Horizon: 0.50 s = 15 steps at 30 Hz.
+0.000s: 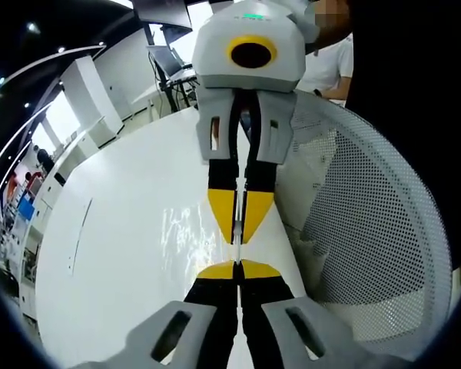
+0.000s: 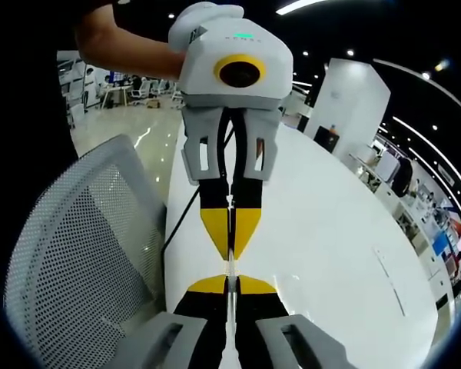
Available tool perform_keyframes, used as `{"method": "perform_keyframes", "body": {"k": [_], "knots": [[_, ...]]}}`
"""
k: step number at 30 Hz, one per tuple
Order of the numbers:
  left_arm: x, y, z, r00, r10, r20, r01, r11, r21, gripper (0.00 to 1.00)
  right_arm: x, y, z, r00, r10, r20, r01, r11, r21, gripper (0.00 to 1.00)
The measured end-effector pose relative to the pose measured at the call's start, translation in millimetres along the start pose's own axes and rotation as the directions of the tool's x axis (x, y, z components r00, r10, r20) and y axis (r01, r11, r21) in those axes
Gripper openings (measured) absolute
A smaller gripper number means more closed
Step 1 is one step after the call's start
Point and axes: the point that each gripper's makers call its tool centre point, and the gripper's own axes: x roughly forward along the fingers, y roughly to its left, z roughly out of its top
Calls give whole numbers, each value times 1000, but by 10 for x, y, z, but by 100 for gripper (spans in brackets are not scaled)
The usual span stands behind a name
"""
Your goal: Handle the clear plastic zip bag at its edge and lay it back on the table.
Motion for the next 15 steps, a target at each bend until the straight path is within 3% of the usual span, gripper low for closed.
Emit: {"method": "perform_keyframes", "body": {"k": [15], "knots": [[-20, -1, -20, 1000, -2, -6, 2, 1000, -4, 0, -2, -2, 3, 1000, 1, 1, -1, 1000, 1, 0]]}}
